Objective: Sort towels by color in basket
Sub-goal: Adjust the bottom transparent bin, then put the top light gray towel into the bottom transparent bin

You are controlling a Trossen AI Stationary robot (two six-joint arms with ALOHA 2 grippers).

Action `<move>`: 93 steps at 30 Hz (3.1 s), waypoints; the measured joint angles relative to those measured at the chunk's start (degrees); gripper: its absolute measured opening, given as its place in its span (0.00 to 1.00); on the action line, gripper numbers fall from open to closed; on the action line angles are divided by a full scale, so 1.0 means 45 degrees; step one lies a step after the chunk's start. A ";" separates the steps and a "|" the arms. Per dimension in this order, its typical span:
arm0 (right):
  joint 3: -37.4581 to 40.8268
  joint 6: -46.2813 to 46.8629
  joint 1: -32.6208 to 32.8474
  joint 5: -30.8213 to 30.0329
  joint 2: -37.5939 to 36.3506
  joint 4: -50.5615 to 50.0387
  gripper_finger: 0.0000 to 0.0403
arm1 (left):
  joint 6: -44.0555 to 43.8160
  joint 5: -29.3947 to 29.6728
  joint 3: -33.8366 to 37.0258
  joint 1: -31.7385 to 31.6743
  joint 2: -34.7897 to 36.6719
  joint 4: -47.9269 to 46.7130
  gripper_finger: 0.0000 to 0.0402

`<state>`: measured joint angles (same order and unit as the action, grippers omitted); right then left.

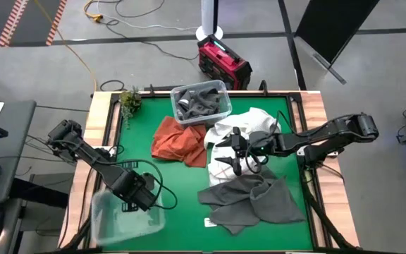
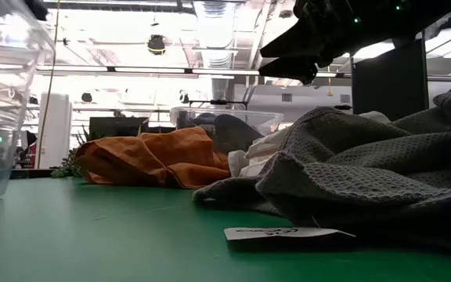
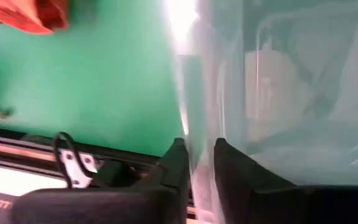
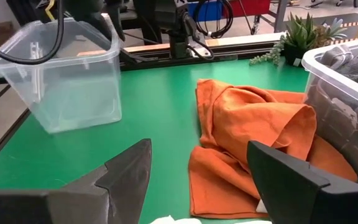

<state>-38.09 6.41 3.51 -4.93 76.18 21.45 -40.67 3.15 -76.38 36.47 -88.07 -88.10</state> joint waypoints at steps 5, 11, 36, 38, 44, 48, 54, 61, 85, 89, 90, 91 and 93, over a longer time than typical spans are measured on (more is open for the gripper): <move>0.0000 0.0006 0.0000 -0.0005 0.0000 0.0005 0.72 | 0.0785 0.0325 -0.0005 0.0010 0.0000 -0.0105 0.09; 0.0000 0.0049 0.0000 -0.0010 0.0000 0.0001 0.72 | 0.1527 0.0812 0.0005 0.0015 -0.0015 -0.0135 0.13; 0.0000 0.0042 0.0000 -0.0054 -0.0037 -0.0188 0.72 | 0.0443 0.0768 -0.3428 -0.0229 -0.0033 -0.0442 0.49; 0.0000 -0.0049 0.0000 -0.0049 -0.0274 -0.0665 0.72 | 0.0578 0.1777 -0.4155 -0.0388 -0.0029 -0.0433 0.50; -0.0001 0.0006 -0.0058 -0.0039 -0.1825 -0.2904 0.72 | 0.1842 0.6963 -0.5430 -0.1019 -0.0015 -0.0056 0.49; -0.0005 -0.0046 -0.0150 -0.0395 -0.2186 -0.4089 0.72 | 0.3017 1.0730 -0.5072 -0.1650 -0.0024 0.0785 0.49; -0.0005 -0.0111 -0.0426 -0.0917 -0.1711 -0.3975 0.72 | 0.7665 1.0692 -0.3100 -0.4504 -0.0034 0.5925 0.49; -0.0006 0.0073 -0.0595 -0.0939 -0.1803 -0.3892 0.72 | 1.1401 0.4099 -0.0454 -0.7288 -0.0034 1.1955 0.49; -0.2803 -0.0767 -0.0200 -0.3221 -0.1807 -0.4703 0.72 | 1.0655 0.4830 0.2028 -0.8018 -0.0021 1.4403 0.49; -0.2780 -0.0396 0.0135 -0.3557 -0.1642 -0.5834 0.72 | 1.1105 0.4831 0.2197 -0.8014 -0.0024 1.4945 0.49; -0.2778 -0.0240 0.0199 -0.3641 -0.1644 -0.6036 0.72 | 1.1163 0.4830 0.2242 -0.8014 -0.0014 1.4959 0.49; -0.2782 -0.0079 0.0261 -0.3674 -0.1655 -0.6180 0.72 | 1.1257 0.4830 0.2315 -0.8009 -0.0010 1.4888 0.49; -0.2783 0.0197 0.0388 -0.3754 -0.1681 -0.6563 0.72 | 1.1614 0.4829 0.2511 -0.7928 -0.0021 1.4837 0.49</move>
<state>-50.61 7.30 5.26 -21.82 68.62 -8.08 11.60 24.88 -65.08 0.79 -88.17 -21.34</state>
